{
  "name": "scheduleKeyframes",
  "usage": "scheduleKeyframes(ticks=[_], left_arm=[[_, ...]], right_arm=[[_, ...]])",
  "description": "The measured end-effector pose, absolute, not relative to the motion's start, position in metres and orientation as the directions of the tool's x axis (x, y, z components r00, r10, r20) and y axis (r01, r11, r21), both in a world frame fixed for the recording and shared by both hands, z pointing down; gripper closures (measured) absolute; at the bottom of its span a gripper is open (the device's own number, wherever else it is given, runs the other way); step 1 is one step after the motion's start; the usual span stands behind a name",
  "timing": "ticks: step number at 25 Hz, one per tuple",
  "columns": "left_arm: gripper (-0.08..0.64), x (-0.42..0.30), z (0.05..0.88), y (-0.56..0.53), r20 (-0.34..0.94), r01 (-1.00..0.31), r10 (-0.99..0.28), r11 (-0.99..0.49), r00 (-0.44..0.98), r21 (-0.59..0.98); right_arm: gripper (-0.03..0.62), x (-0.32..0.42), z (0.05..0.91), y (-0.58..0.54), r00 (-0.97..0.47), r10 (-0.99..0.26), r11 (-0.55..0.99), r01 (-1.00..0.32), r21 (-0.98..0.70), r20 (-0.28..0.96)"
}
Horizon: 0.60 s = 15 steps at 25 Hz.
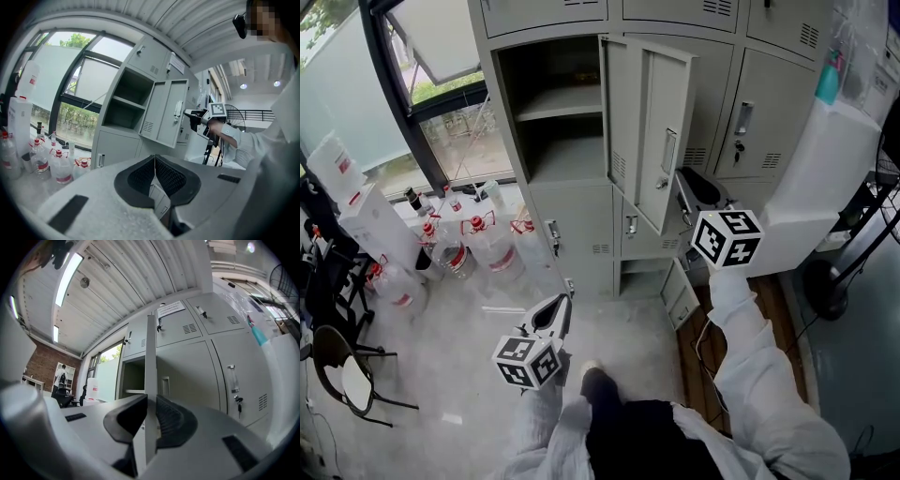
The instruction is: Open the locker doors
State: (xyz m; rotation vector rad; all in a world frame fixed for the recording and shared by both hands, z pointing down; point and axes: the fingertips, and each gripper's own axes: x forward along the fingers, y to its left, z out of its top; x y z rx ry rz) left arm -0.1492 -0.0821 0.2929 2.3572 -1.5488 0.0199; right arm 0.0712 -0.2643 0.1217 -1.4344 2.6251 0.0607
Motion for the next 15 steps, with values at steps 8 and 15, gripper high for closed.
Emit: scheduleKeyframes(ticks=[8,15], left_arm=[[0.549,-0.138,0.286,-0.081,0.178,-0.892,-0.886,-0.385,0.429,0.238],[0.549,-0.126,0.274,-0.08,0.162,-0.884,-0.876,-0.419,0.453,0.205]], right_arm=[[0.535,0.072,0.122,-0.252,-0.534,-0.836,0.539,-0.842,-0.008,-0.122],[0.535,0.097,0.127,-0.208,-0.524,-0.842,0.531,-0.847,-0.019,-0.13]])
